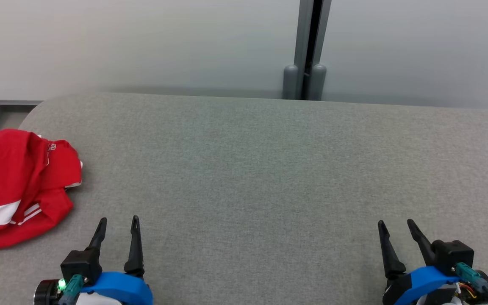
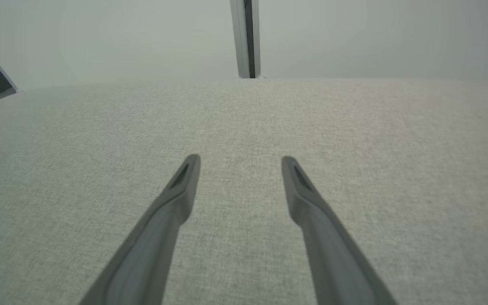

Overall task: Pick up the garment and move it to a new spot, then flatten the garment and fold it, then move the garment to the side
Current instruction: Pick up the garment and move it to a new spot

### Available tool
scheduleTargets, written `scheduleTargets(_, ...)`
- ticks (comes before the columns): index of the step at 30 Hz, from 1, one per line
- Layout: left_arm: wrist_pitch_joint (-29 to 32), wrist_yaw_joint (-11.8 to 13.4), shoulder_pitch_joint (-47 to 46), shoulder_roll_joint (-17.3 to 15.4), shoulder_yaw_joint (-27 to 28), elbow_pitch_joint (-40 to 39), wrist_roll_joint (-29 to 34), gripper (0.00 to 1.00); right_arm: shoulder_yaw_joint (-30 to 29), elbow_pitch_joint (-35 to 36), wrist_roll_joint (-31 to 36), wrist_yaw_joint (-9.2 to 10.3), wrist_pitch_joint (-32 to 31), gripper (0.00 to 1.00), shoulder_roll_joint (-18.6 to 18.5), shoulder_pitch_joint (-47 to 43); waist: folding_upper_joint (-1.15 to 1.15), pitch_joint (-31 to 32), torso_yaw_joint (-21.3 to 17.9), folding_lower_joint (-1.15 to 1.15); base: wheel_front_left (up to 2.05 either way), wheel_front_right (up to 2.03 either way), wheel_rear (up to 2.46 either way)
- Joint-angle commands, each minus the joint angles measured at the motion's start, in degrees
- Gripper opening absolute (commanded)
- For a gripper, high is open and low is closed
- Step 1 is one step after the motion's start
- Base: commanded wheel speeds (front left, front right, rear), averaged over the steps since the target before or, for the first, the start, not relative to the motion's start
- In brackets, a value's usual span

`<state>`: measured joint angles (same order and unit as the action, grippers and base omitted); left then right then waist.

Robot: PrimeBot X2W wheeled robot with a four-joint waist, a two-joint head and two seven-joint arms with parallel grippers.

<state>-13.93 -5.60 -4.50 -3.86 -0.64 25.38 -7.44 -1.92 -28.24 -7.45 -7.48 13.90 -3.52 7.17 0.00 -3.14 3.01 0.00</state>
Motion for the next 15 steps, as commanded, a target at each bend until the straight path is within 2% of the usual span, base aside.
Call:
scheduleTargets(1, -0.5, 0.1, -1.4, 0.1, 0.4, -0.3, 1.0, 1.00, 0.6, 0.2, 1.4, -0.02, 0.6, 1.00, -0.1, 0.8, 0.00, -1.4, 2.0, 0.00, 0.00, 0.00, 0.00)
scheduleTargets(8, -1.3, 0.6, -3.0, 0.7, 1.4, 0.2, 2.1, 1.00, 3.3, 0.1, 4.0, -0.02, 1.3, 1.00, -1.3, 2.8, 0.00, -5.3, 10.4, 0.00, 0.00, 0.00, 0.00)
scheduleTargets(9, -1.3, 0.6, -3.0, 0.7, 1.4, 0.2, 2.1, 1.00, 3.3, 0.1, 4.0, -0.02, 1.3, 1.00, -1.3, 2.8, 0.00, -5.3, 10.4, 0.00, 0.00, 0.00, 0.00)
scheduleTargets(15, -1.3, 1.8, -1.7, 1.0, 4.4, 0.7, 0.3, 1.00, 7.3, -0.7, 3.4, -0.02, 1.4, 1.00, -1.8, 4.8, 0.00, -7.2, 18.9, 0.00, 0.00, 0.00, 0.00)
